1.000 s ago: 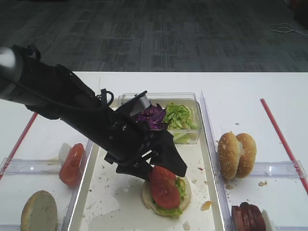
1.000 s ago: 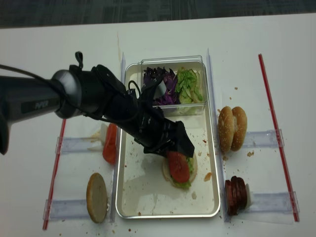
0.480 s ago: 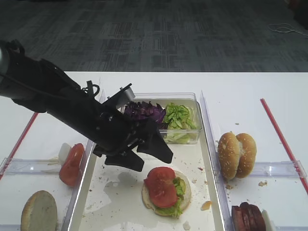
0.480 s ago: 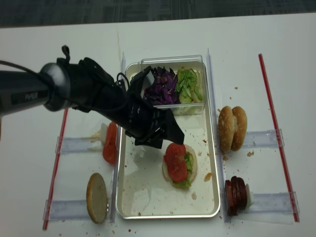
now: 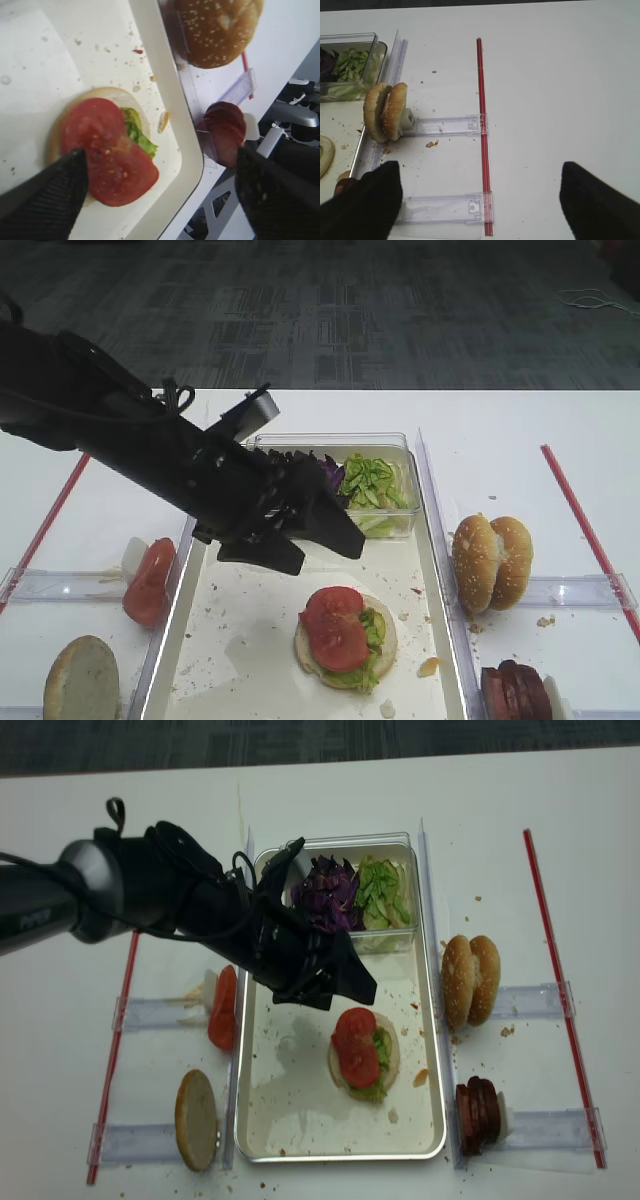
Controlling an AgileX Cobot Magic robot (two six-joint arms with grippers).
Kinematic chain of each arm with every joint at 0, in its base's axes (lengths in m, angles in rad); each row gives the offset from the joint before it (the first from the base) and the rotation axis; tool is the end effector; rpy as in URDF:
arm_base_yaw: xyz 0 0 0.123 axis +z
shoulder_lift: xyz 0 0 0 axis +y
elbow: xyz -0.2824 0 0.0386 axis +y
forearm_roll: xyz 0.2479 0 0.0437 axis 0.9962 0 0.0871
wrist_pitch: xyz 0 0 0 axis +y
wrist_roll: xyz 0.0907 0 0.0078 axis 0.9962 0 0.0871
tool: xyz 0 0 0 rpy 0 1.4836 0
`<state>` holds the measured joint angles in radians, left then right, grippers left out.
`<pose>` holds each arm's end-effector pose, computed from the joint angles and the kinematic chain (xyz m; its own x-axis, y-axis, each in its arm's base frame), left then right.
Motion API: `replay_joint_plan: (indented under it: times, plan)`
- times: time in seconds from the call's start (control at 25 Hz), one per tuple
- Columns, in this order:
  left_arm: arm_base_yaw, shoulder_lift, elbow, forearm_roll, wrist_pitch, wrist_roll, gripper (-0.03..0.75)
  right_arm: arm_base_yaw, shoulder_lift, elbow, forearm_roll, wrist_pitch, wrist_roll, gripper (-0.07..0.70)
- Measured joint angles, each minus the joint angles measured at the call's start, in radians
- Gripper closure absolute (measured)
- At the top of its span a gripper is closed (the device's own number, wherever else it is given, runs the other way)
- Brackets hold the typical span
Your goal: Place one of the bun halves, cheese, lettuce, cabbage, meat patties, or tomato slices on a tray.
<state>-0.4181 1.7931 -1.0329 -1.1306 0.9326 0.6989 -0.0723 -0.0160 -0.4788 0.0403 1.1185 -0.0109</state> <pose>0.2770 -0.1955 0.1927 -0.9379 0.2652 -0.2238 0.3410 0.5849 -0.7359 -0.0072 0.0038 0.2667 -0.5092 0.0436 -0.8595 0.0445 0.9987 0.0243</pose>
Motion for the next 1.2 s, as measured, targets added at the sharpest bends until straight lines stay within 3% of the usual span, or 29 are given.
replay_joint_plan:
  times: [0.28, 0.48, 0.76, 1.2]
  plan:
    - [0.000, -0.093, 0.000, 0.013, 0.007, -0.008, 0.129, 0.000, 0.000, 0.000, 0.000, -0.002, 0.000, -0.031]
    - [0.000, -0.096, 0.000, 0.212, -0.042, -0.122, 0.129, 0.000, 0.000, 0.000, 0.000, -0.002, 0.000, -0.031]
    - [0.000, -0.096, 0.000, 0.467, -0.071, -0.287, 0.129, 0.000, 0.000, 0.000, 0.000, -0.002, 0.000, -0.031]
    - [0.000, -0.097, 0.000, 0.611, -0.080, -0.398, 0.129, 0.000, 0.000, 0.000, 0.000, -0.002, 0.000, -0.032]
